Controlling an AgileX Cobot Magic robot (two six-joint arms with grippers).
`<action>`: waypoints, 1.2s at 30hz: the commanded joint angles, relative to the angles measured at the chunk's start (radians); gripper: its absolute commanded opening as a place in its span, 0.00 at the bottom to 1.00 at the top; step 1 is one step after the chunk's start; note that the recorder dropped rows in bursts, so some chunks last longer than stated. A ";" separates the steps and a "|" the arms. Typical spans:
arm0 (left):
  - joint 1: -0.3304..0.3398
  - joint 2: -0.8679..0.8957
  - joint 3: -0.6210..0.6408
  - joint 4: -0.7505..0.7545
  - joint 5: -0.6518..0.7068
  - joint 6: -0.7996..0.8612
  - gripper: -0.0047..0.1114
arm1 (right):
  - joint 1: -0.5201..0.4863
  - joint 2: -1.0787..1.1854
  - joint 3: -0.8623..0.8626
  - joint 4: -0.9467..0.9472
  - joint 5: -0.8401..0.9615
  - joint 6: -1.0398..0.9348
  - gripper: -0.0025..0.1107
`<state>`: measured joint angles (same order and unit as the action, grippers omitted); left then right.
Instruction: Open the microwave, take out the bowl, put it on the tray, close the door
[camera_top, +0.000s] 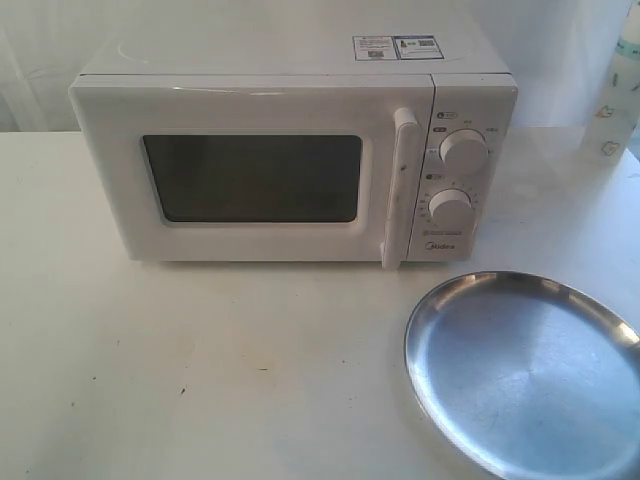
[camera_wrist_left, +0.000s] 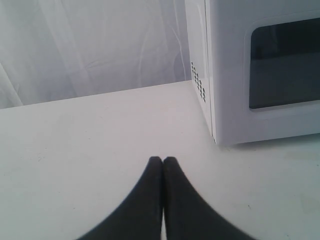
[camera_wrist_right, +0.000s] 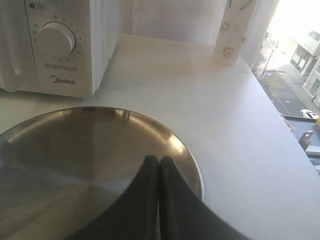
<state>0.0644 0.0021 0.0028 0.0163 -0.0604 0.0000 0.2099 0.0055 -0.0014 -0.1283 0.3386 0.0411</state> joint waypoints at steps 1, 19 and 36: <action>-0.005 -0.002 -0.003 -0.008 -0.008 0.000 0.04 | 0.004 -0.006 0.001 -0.002 -0.002 0.000 0.02; -0.005 -0.002 -0.003 -0.008 -0.009 0.000 0.04 | 0.004 -0.006 0.001 0.128 -0.329 0.231 0.02; -0.007 -0.002 -0.003 -0.008 -0.008 0.000 0.04 | 0.004 0.590 -0.390 -0.053 -0.991 0.197 0.02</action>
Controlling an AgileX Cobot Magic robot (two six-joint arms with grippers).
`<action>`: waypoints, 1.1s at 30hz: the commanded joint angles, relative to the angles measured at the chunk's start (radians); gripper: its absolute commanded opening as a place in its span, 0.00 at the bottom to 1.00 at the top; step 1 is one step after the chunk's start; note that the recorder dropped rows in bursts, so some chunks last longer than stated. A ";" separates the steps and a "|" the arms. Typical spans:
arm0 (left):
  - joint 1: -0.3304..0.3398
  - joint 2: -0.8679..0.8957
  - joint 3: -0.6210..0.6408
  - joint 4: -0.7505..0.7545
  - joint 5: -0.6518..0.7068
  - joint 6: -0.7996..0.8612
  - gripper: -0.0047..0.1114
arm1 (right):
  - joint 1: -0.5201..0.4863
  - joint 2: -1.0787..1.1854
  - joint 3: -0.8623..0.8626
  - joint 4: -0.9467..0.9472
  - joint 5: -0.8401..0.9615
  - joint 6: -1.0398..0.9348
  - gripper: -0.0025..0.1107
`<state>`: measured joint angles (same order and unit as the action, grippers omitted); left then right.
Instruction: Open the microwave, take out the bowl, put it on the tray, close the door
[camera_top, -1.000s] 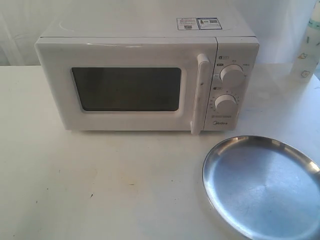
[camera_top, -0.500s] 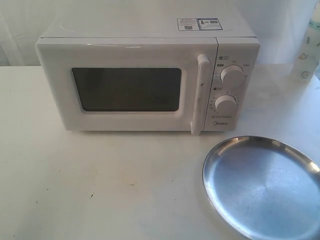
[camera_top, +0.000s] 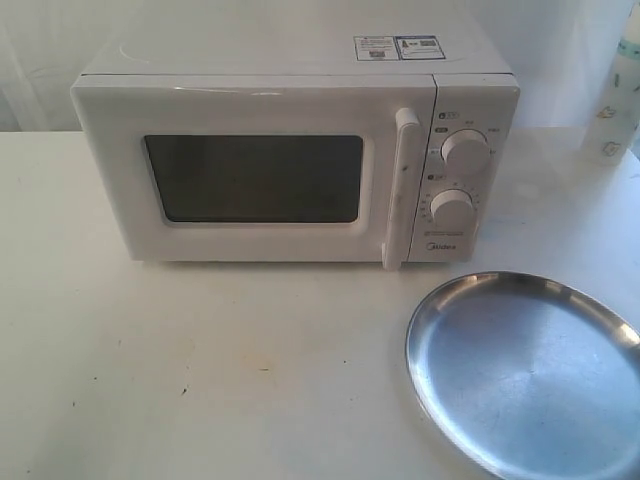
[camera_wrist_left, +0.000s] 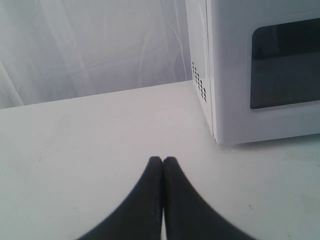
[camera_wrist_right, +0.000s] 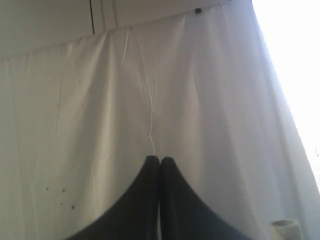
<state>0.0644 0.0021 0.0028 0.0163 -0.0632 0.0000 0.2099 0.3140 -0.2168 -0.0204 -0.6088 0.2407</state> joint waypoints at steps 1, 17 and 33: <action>-0.007 -0.002 -0.003 -0.008 -0.005 0.000 0.04 | 0.004 0.357 -0.217 -0.259 -0.050 0.005 0.02; -0.007 -0.002 -0.003 -0.008 -0.005 0.000 0.04 | -0.098 1.257 -0.568 -1.434 -0.542 0.400 0.02; -0.007 -0.002 -0.003 -0.008 -0.005 0.000 0.04 | -0.159 1.432 -0.590 -1.383 -0.612 0.417 0.17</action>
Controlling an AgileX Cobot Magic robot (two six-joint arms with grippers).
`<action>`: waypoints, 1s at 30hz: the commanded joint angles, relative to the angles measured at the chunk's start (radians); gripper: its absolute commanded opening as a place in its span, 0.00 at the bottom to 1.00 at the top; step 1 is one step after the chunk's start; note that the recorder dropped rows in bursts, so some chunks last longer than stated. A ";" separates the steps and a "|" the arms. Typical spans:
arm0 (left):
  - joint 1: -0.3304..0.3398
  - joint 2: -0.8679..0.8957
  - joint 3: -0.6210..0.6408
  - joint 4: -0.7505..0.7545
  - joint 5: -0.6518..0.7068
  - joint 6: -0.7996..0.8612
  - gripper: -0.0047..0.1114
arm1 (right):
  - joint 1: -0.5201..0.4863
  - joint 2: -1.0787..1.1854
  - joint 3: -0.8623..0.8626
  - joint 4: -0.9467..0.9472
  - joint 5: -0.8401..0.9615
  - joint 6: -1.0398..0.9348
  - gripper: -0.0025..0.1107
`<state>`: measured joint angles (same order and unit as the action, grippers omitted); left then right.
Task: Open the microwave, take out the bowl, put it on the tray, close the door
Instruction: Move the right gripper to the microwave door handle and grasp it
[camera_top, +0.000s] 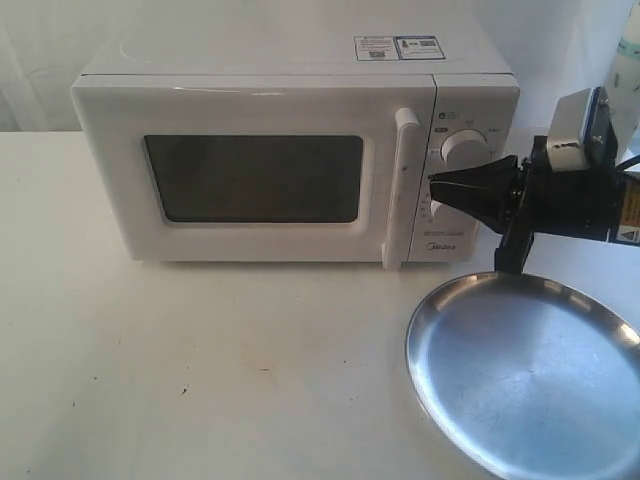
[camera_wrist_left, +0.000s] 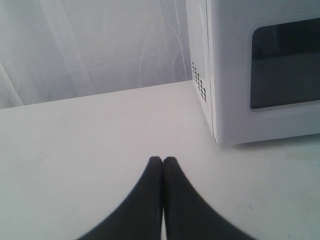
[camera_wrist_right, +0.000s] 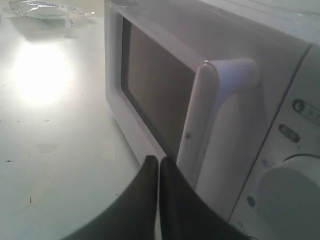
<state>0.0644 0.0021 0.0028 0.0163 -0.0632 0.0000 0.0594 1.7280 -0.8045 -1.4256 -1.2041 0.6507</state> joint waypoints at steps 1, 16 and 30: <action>-0.007 -0.002 -0.003 -0.008 -0.005 0.000 0.04 | -0.008 0.026 -0.003 0.029 -0.017 0.007 0.22; -0.007 -0.002 -0.003 -0.008 -0.005 0.000 0.04 | 0.163 0.135 -0.003 0.334 0.052 -0.254 0.52; -0.007 -0.002 -0.003 -0.008 -0.005 0.000 0.04 | 0.218 0.135 -0.003 0.331 0.046 -0.361 0.02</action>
<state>0.0644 0.0021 0.0028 0.0163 -0.0632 0.0000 0.2446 1.8641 -0.7973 -1.0424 -1.1157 0.3395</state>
